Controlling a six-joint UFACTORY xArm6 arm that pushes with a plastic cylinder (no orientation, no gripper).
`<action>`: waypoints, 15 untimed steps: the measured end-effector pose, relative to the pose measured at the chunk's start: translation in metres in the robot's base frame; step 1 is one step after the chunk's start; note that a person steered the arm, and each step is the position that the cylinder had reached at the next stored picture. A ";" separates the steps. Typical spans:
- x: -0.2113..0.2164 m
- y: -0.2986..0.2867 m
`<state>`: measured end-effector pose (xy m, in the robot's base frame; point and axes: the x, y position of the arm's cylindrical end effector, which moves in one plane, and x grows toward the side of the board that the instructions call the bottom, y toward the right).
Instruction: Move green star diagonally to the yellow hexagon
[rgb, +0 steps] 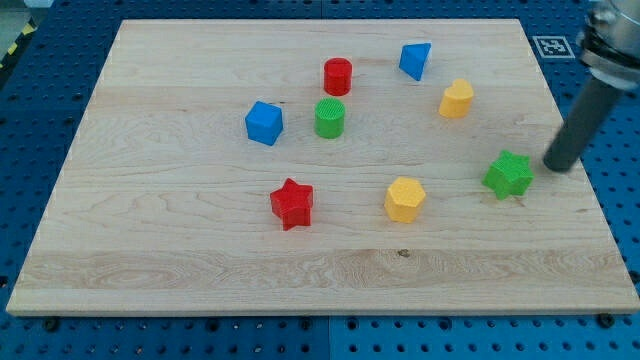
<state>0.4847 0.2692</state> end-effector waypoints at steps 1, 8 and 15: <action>0.029 0.000; 0.010 -0.078; -0.013 -0.041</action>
<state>0.4722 0.2280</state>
